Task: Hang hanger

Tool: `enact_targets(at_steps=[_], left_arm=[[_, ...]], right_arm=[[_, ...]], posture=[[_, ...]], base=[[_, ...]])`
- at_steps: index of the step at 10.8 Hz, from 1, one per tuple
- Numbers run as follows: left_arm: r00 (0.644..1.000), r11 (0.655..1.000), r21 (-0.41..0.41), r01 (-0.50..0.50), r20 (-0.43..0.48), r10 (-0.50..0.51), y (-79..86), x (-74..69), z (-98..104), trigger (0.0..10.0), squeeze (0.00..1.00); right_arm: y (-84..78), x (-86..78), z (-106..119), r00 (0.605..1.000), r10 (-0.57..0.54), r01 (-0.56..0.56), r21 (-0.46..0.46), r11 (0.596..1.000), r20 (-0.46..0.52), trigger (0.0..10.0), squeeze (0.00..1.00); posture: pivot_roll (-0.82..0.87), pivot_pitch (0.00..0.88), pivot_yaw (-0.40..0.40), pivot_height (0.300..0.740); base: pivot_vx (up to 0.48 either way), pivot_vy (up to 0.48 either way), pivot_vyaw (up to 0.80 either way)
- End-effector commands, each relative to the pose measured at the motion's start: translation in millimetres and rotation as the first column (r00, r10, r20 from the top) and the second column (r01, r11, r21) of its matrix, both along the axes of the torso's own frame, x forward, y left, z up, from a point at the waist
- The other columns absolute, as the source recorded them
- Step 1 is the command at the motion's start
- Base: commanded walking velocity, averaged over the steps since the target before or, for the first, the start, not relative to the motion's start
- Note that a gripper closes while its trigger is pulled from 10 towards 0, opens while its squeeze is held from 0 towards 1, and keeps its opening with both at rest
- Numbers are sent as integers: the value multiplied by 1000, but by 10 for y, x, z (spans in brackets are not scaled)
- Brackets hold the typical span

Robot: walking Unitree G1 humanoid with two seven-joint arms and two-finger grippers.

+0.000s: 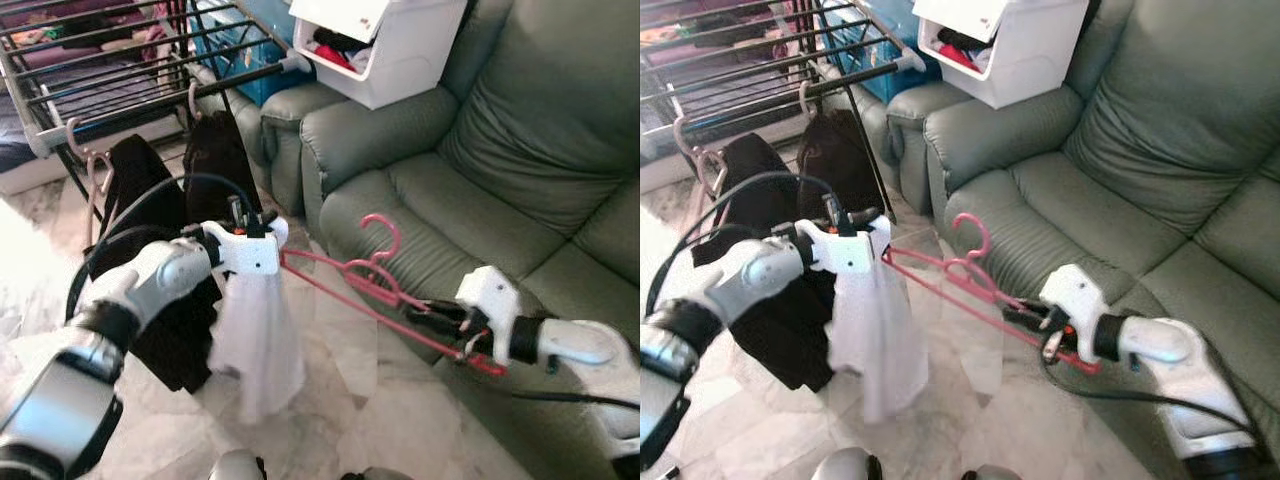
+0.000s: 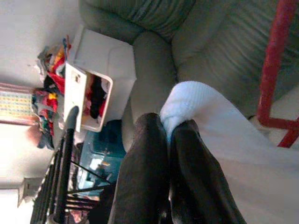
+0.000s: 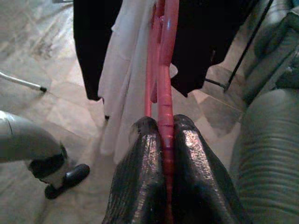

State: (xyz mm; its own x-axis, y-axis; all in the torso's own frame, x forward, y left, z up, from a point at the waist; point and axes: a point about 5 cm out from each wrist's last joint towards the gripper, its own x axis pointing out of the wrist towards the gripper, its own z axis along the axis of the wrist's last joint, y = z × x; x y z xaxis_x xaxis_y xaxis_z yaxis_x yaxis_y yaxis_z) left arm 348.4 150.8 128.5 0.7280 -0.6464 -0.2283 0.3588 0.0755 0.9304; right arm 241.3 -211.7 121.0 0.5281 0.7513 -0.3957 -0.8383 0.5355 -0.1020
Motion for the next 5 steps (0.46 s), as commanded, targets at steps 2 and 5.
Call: enact_targets(at_steps=[2,5], left_arm=[[997,998,32,57,53,-58,-6,10,63,10000,0],[996,998,59,33,77,-37,88,39,61,10000,0]], right_arm=[[-15,39,214,999,28,-29,33,999,35,10000,0],[-79,24,212,999,33,-32,-10,999,19,10000,0]], posture=[[-65,0,14,740],[-68,0,18,740]], base=[[0,0,0],[0,0,0]])
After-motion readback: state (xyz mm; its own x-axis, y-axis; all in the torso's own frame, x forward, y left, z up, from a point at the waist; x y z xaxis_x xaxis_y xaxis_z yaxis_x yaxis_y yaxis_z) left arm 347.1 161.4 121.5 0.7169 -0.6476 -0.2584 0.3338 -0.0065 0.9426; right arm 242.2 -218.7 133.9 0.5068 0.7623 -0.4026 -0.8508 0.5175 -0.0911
